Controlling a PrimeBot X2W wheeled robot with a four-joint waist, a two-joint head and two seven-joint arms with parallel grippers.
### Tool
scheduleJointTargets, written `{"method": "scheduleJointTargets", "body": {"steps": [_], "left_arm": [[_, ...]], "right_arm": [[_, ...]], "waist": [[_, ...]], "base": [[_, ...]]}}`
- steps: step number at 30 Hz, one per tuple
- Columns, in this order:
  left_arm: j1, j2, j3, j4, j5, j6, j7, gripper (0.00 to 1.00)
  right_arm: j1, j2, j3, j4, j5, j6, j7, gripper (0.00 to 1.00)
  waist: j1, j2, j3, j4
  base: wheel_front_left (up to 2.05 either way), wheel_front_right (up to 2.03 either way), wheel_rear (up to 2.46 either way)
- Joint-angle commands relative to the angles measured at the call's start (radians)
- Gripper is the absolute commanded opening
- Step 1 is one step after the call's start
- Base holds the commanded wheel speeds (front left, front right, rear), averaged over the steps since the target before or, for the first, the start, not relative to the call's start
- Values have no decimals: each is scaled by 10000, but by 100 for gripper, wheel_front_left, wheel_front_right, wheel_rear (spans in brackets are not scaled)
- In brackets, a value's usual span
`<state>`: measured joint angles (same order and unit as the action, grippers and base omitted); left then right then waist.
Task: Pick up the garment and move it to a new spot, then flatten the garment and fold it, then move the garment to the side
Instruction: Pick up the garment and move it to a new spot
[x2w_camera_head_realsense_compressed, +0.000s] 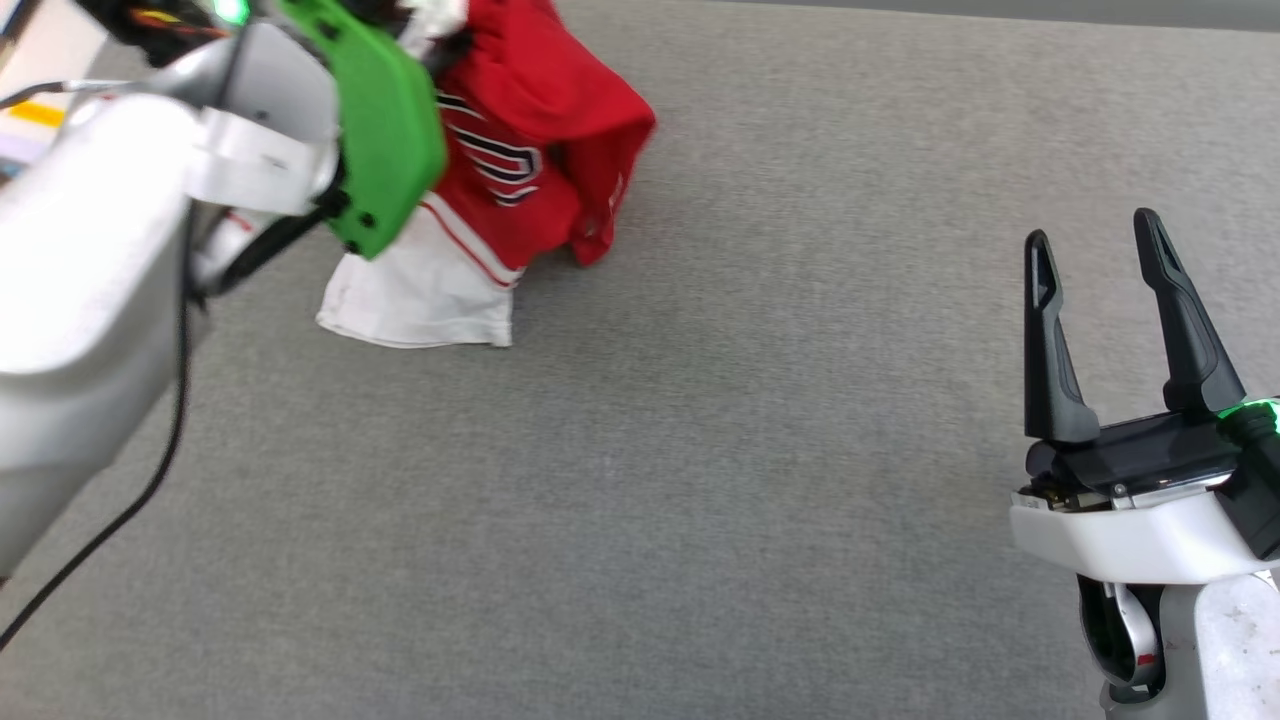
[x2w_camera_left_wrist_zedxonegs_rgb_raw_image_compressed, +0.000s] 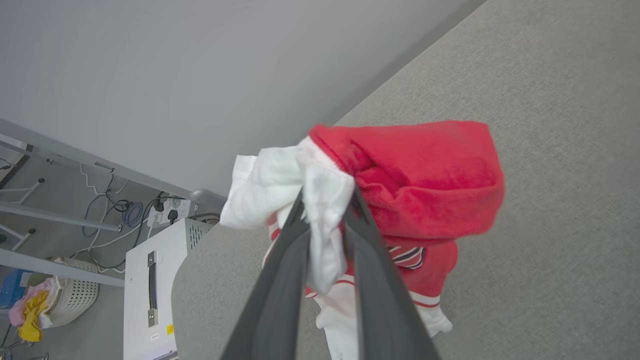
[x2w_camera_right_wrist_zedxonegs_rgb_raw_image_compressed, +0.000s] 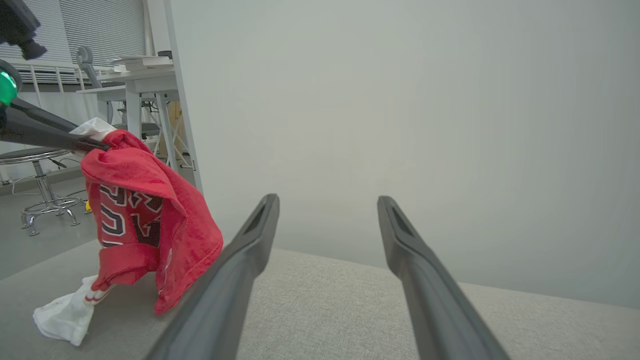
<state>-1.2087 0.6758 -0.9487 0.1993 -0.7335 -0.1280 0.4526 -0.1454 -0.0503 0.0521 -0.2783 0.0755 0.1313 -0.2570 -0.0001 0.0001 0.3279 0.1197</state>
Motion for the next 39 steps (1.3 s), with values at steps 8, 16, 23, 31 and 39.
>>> {"method": "scheduleJointTargets", "body": {"steps": [8,16,23,31,39], "left_arm": [[-864,-1763,-1937,-39,137,-27,-405,0],[-1005,-3770,-3282,922,252,-27,-857,0],[440,-5269,-3312,801,1409,-27,-70,0],[1805,-5829,-3314,766,2097,-27,517,0],[1498,-6050,-3315,1921,2494,-27,-2541,100]], "right_arm": [[-276,-1,-185,-96,523,-6,-47,100],[-458,0,-442,-140,943,-6,-47,100],[-631,0,-757,-118,1154,-6,-47,100],[-810,1,-815,-69,1212,-6,-47,100],[-485,1,-989,113,959,-6,-47,100]], "waist": [[1,-1,581,-1784],[1,-1,1138,-2652],[1,-1,1574,-3026],[1,-1,1740,-3145],[1,-1,868,-2657]], "base": [[0,0,0],[0,0,0],[0,0,0],[0,0,0],[0,0,0]]}}
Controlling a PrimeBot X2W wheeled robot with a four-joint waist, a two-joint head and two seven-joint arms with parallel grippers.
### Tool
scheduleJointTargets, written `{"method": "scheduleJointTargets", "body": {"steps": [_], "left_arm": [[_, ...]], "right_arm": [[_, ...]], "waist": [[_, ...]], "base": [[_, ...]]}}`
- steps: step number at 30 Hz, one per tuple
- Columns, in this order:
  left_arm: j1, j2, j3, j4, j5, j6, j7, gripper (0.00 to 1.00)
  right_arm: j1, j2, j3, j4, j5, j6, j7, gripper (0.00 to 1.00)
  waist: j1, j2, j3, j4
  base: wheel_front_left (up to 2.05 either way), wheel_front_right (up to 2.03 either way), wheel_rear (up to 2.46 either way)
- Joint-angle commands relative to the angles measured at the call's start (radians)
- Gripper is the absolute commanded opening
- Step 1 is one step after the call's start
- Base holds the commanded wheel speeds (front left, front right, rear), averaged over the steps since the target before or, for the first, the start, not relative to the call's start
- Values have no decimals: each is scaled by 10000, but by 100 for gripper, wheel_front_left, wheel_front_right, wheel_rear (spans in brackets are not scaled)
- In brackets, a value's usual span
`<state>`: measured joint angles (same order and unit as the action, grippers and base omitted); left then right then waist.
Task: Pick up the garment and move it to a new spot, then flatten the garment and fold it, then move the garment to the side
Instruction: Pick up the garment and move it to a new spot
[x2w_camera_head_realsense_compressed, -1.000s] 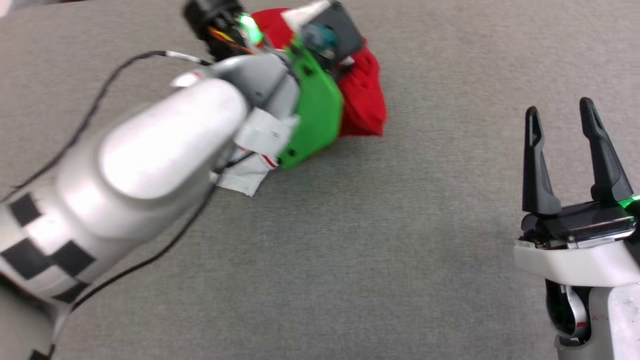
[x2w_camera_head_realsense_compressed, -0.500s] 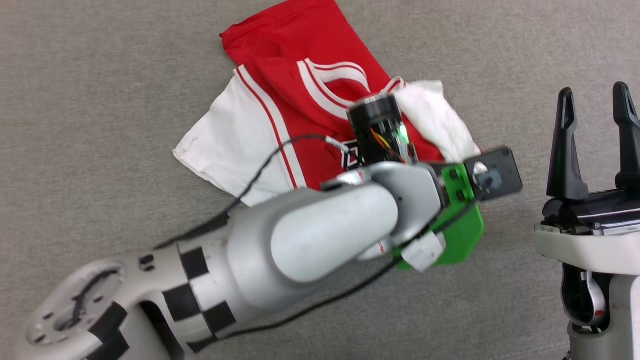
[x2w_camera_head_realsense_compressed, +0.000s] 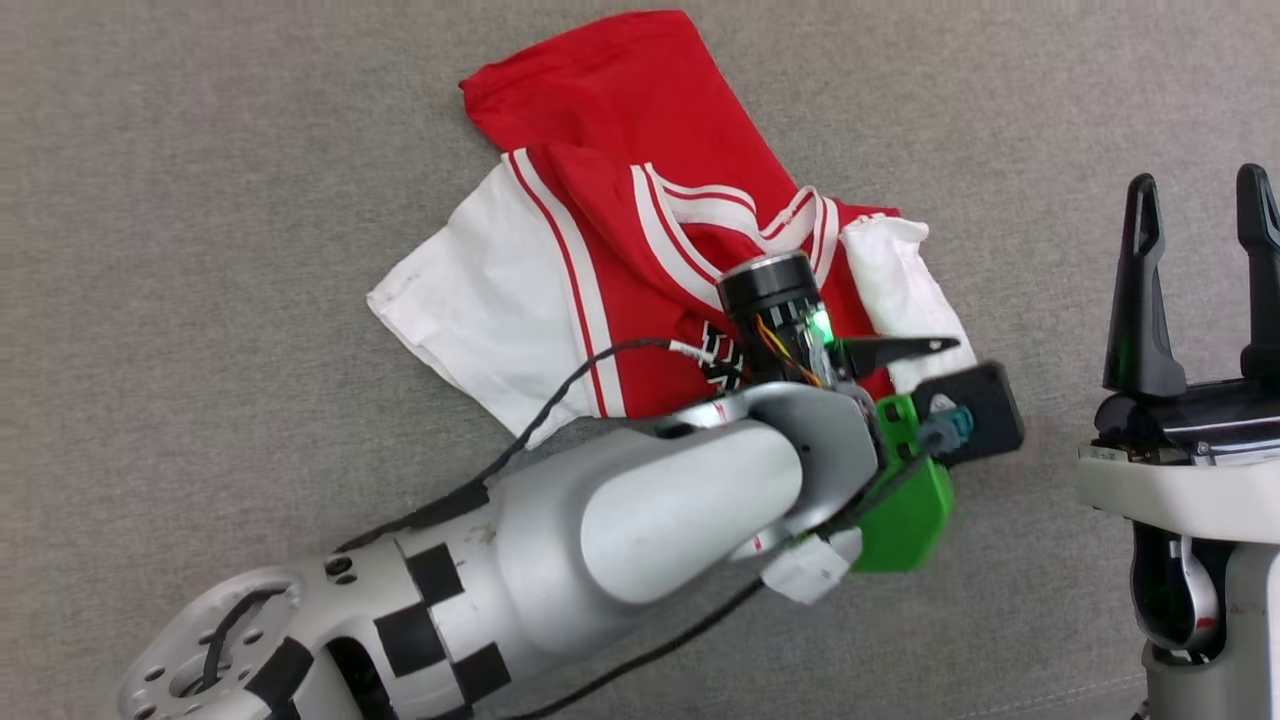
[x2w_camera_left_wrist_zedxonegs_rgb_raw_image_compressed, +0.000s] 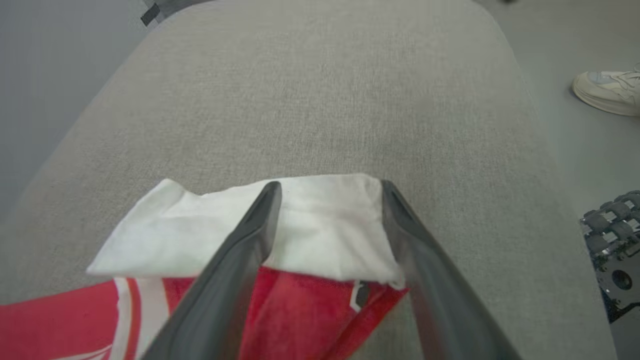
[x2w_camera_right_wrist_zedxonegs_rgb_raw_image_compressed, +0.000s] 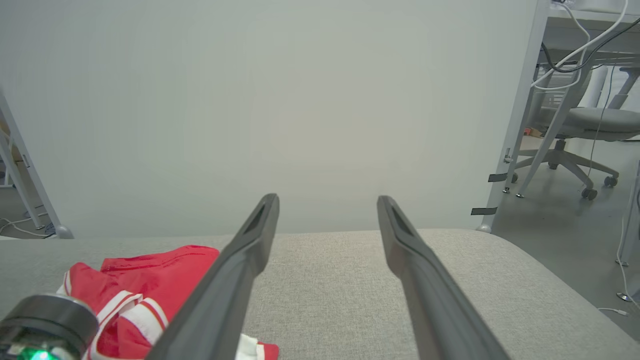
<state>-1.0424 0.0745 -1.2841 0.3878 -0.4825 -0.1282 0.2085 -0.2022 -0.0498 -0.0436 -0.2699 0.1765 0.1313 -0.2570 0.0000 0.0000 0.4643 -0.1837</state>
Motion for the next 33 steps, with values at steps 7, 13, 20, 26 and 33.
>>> {"method": "scheduleJointTargets", "body": {"steps": [7,13,20,26,33], "left_arm": [[-288,-162,718,1338,-75,524,-3147,100],[480,217,1584,1749,-287,1647,-4406,100],[2057,1298,2983,935,-212,3120,-4694,100],[4142,2252,4707,-841,408,4126,-4700,100],[6650,2698,6802,-2150,1066,4983,-4701,100]], "right_arm": [[738,-5,-216,220,-337,-6,-47,100],[1339,-5,-243,465,-615,-6,-47,100],[1963,-5,-152,760,-974,-6,-47,100],[2270,-5,-32,995,-1128,-6,-47,100],[2545,-5,152,1190,-1258,-6,-48,100]], "waist": [[0,0,-1610,1013],[0,0,-2383,1570],[0,0,-3048,2164],[0,0,-3431,2523],[0,0,-3779,2759]], "base": [[0,0,0],[0,0,0],[0,0,0],[0,0,0],[0,0,0]]}}
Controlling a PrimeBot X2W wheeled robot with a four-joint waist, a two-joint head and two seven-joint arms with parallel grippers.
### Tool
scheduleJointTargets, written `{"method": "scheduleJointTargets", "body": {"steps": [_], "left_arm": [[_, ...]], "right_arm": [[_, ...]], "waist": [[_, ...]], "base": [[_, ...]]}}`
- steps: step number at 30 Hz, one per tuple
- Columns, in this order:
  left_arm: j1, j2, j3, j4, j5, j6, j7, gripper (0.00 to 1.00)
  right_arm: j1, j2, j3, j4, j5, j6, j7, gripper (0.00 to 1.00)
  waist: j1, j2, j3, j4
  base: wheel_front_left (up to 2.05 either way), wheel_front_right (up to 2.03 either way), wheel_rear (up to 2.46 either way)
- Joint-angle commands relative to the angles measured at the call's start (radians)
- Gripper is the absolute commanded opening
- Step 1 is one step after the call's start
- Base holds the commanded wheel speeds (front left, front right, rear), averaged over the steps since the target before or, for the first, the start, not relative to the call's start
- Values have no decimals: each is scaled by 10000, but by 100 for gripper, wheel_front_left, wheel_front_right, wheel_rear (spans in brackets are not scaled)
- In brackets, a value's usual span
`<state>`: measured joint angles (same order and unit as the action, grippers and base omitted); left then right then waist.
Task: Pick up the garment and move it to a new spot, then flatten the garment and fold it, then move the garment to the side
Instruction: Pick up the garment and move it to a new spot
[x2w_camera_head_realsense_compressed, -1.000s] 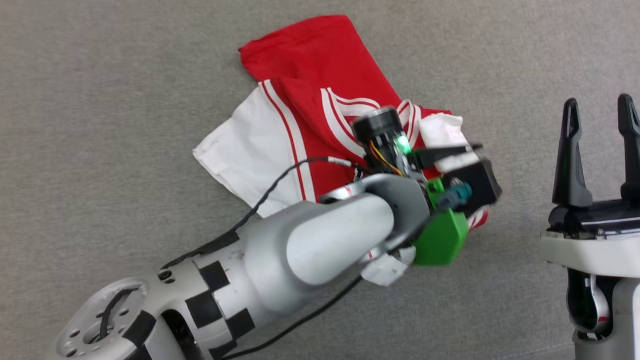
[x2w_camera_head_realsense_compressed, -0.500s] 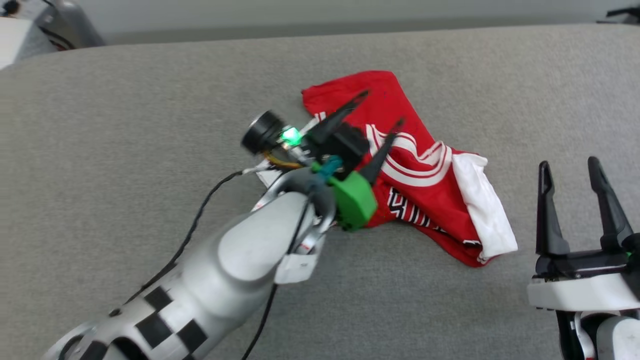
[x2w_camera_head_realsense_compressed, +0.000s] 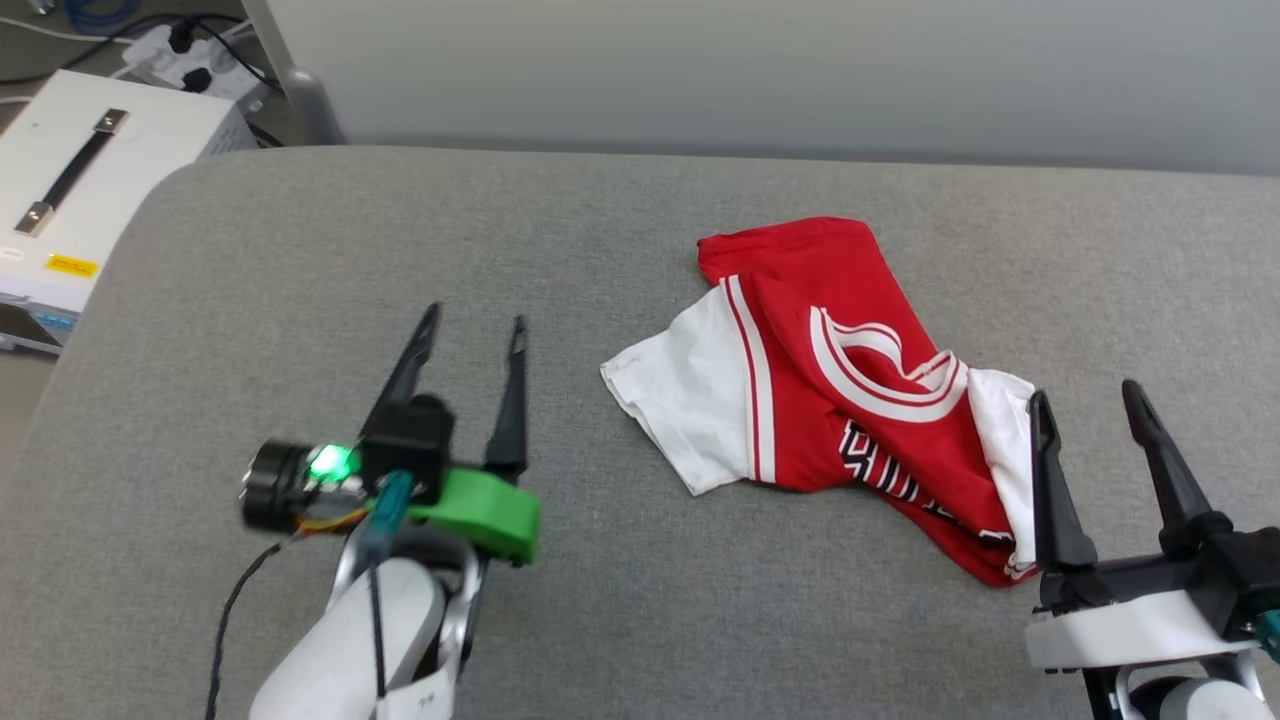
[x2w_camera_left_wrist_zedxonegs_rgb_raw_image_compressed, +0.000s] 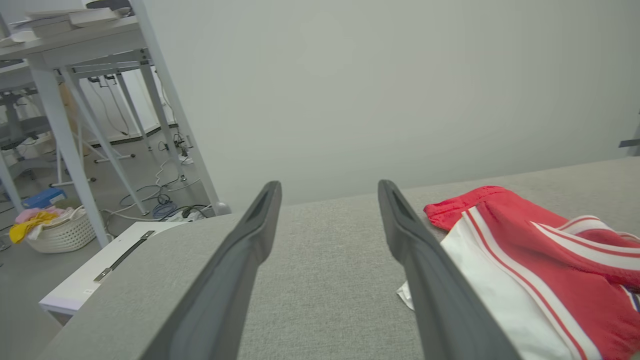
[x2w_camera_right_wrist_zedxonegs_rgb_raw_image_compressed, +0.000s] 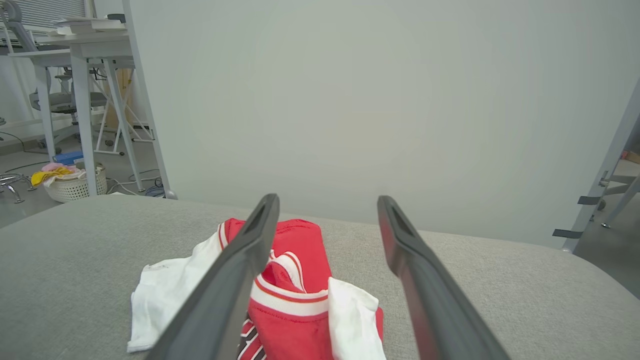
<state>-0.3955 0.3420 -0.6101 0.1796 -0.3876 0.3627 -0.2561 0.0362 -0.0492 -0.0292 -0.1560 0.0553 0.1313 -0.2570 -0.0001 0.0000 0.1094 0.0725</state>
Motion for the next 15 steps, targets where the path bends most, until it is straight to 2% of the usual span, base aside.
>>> {"method": "scheduleJointTargets", "body": {"steps": [1,2,3,8,15], "left_arm": [[555,38,418,-289,252,193,-55,100],[1503,8,1128,-725,555,241,-56,100],[1828,-28,1326,-852,678,179,-56,100],[3034,-387,2009,-1239,1239,-210,-56,100],[3923,-981,2632,-1312,1854,-865,-56,100]], "right_arm": [[218,-11,33,82,-45,-6,-48,100],[376,-11,71,219,31,-6,-48,100],[418,-11,88,258,58,-6,-48,100],[695,-11,254,497,263,-6,-48,100],[1171,-10,246,758,534,-6,-48,100]], "waist": [[1,0,-275,207],[1,0,-413,227],[1,0,-456,222],[1,0,-684,187],[1,0,-891,116]], "base": [[0,0,0],[0,0,0],[0,0,0],[0,0,0],[0,0,0]]}}
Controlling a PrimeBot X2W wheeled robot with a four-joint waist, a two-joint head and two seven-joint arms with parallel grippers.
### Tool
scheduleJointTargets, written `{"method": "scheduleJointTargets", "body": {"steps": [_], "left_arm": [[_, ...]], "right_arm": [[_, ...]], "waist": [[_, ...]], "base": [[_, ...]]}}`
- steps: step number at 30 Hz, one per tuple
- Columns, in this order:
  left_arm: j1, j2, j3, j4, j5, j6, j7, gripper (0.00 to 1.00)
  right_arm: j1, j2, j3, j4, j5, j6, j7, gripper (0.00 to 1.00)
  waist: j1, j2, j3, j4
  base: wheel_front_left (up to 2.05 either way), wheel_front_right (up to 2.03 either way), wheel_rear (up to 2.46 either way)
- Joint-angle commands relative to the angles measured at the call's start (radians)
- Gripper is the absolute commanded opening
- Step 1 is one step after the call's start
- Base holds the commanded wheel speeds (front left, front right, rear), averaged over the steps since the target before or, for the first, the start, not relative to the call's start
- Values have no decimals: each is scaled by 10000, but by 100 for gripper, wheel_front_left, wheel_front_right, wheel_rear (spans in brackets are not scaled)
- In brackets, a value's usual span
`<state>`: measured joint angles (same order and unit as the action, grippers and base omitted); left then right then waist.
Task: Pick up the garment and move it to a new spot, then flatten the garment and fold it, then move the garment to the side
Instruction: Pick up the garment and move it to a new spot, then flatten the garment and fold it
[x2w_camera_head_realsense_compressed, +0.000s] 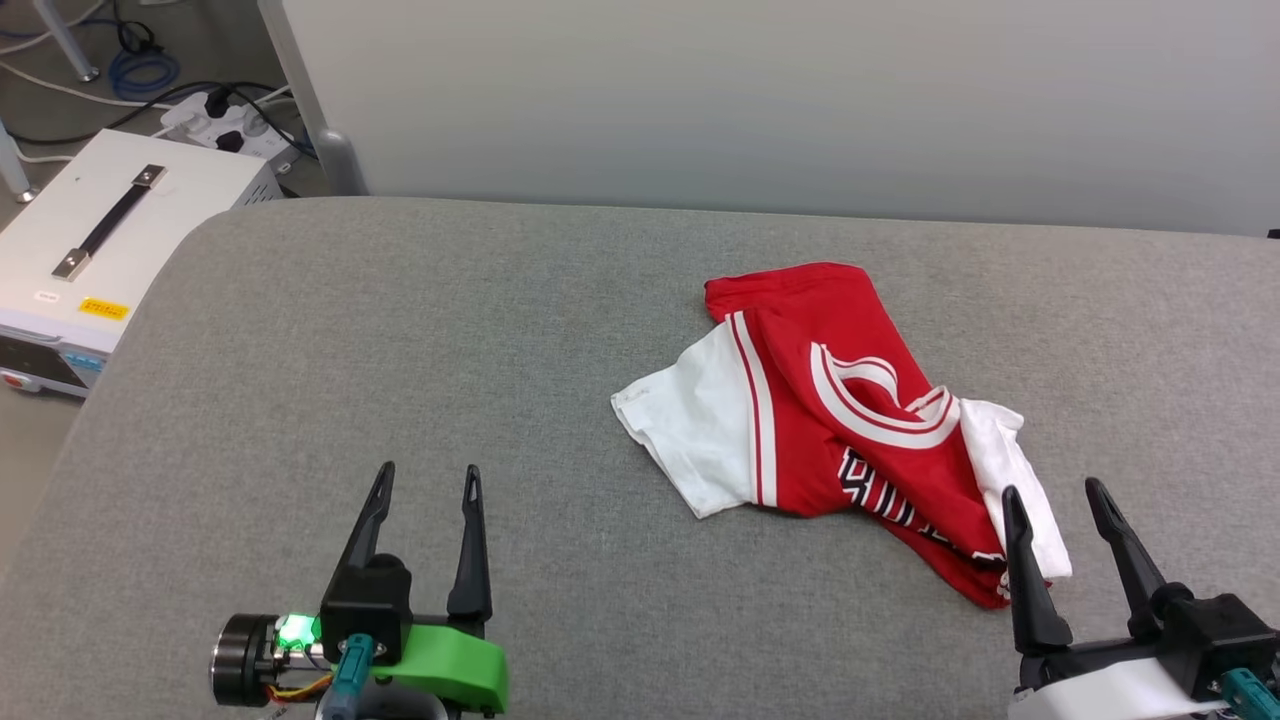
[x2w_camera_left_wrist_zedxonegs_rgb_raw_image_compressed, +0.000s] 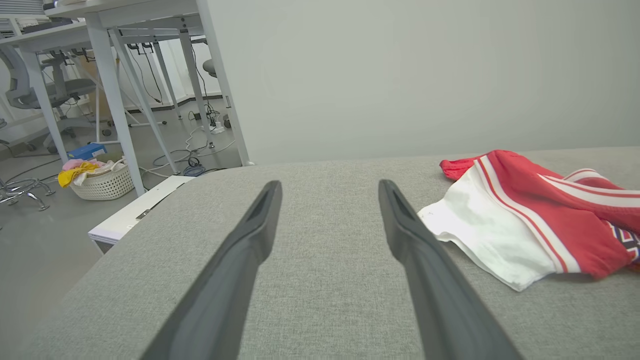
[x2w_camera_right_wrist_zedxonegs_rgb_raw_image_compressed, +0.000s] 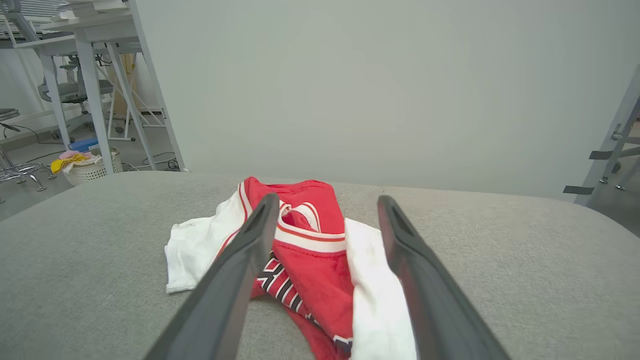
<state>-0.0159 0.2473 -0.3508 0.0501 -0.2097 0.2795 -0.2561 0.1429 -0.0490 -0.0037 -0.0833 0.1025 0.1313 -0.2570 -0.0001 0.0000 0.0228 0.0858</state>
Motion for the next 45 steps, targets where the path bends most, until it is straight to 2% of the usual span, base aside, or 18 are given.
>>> {"method": "scheduleJointTargets", "body": {"steps": [1,7,17,24,26,29,33,41,45], "left_arm": [[218,-127,133,4,144,-129,-56,100],[636,-465,739,136,506,-462,-56,100],[867,-793,1193,351,1018,-1046,-57,100],[777,-1049,1407,354,1259,-1273,-57,100],[705,-1108,1435,357,1328,-1343,-57,100],[528,-1240,1480,341,1453,-1440,-57,100],[398,-1344,1505,304,1534,-1531,-57,100],[68,-1525,1502,230,1665,-1666,-57,100],[-136,-1610,1486,186,1711,-1694,-57,100]], "right_arm": [[166,-12,-6,102,109,-6,-48,100],[337,-12,-40,321,153,-6,-48,100],[365,-12,-60,428,83,-6,-48,100],[-373,-98,-496,-5,-326,-6,-48,100],[-851,-392,-628,-231,-384,-6,-48,100],[-1958,-1312,-703,-358,-142,-6,-48,100],[-2784,-2712,71,460,364,-6,160,100],[-3905,-5443,2590,958,2666,-6,3775,100],[-4134,-6331,3620,1129,3760,-6,5407,100]], "waist": [[1,0,-52,-31],[1,0,-174,-83],[1,0,-209,-87],[1,0,-64,-64],[1,0,23,-49],[1,0,234,-14],[1,0,454,19],[1,0,1093,176],[1,0,1465,298]], "base": [[0,0,0],[0,0,0],[0,0,0],[0,0,0],[0,0,0],[0,0,0],[0,0,0],[0,0,0],[0,0,0]]}}
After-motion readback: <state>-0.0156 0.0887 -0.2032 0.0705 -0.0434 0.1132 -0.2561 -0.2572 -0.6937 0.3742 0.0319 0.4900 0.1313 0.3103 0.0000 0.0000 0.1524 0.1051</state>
